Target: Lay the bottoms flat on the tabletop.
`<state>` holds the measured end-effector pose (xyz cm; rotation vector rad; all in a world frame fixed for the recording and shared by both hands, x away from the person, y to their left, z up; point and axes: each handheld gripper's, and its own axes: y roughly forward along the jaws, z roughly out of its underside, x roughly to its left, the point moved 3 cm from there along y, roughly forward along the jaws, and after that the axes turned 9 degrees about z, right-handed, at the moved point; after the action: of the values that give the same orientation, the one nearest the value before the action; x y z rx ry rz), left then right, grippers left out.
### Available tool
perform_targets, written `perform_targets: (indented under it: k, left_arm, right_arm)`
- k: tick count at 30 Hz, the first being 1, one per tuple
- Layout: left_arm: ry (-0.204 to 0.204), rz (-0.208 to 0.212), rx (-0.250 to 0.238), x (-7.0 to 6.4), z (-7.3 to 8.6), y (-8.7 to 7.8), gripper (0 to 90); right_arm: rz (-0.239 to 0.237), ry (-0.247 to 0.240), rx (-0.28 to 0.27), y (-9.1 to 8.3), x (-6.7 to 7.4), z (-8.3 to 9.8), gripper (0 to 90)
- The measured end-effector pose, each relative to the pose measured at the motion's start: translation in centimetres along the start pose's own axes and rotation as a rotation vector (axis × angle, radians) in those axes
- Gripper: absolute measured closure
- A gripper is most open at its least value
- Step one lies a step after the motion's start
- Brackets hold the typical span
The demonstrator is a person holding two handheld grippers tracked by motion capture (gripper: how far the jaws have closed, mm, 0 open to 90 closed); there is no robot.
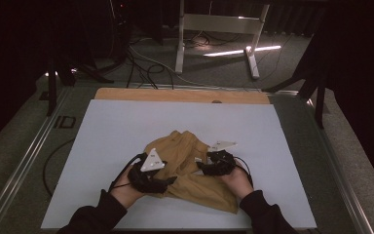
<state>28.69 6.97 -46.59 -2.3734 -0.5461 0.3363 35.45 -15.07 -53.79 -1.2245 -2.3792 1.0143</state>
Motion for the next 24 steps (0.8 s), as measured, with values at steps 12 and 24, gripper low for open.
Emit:
perform_targets:
  k: [12, 24]
  left_arm:
    - [-0.042, -0.079, 0.142, 2.3, -0.1, 4.6, 52.1]
    - [-0.04, -0.09, 0.116, 3.0, 0.2, 3.1, 84.9]
  right_arm:
    - [0.016, -0.019, 0.018, 0.1, 1.0, -0.2, 89.0]
    - [0.043, 0.024, -0.077, -2.6, -1.7, -1.4, 89.7]
